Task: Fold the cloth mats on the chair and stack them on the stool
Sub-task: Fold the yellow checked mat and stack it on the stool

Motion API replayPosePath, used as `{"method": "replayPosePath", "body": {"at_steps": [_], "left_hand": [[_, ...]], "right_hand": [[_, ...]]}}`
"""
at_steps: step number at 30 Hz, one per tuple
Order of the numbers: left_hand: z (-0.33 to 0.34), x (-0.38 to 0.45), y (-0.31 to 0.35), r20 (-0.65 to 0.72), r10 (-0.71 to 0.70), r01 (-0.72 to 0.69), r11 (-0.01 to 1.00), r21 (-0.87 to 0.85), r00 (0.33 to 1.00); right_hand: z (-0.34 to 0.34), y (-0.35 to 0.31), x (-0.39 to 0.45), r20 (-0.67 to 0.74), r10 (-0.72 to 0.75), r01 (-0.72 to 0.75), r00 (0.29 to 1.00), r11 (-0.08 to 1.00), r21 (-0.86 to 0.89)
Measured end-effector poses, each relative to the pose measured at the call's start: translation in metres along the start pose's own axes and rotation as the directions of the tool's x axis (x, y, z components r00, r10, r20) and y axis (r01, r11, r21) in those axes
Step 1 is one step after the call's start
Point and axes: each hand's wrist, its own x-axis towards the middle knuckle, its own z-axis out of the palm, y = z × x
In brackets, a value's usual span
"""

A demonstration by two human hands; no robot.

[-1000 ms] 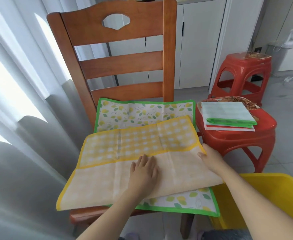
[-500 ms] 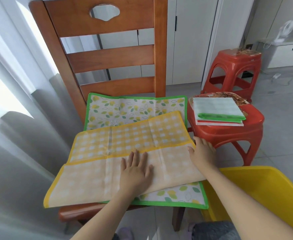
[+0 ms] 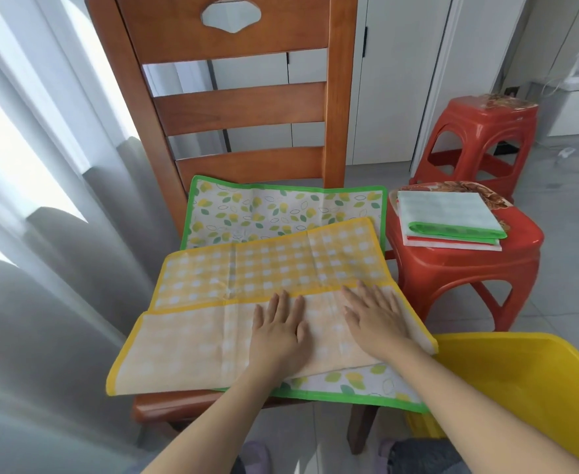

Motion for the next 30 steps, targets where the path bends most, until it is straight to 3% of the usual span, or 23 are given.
{"method": "replayPosePath", "body": {"at_steps": [2, 7, 18, 25, 30], "left_hand": [[-0.001, 0.001, 0.000, 0.004, -0.002, 0.002, 1.000, -0.013, 1.000], [-0.009, 0.002, -0.013, 0.008, 0.032, -0.031, 0.996, -0.083, 0.999], [-0.034, -0.045, -0.129, -0.031, -0.212, 0.213, 0.975, 0.058, 0.977], [-0.038, -0.045, -0.129, -0.040, -0.205, 0.206, 0.978, 0.023, 0.978], [-0.055, -0.012, -0.115, -0.189, -0.210, 0.202, 0.977, -0.063, 0.959]], "right_hand": [[-0.003, -0.008, 0.000, -0.038, -0.038, 0.036, 0.999, 0.997, -0.064], [0.012, -0.054, 0.002, -0.038, -0.244, 0.245, 0.969, 0.970, 0.007], [0.010, -0.065, 0.002, -0.017, -0.196, 0.195, 0.980, 0.979, -0.054], [0.001, -0.073, 0.005, -0.044, -0.173, 0.173, 0.984, 0.985, -0.009], [-0.008, -0.078, 0.030, -0.180, -0.203, 0.213, 0.962, 0.976, 0.037]]}}
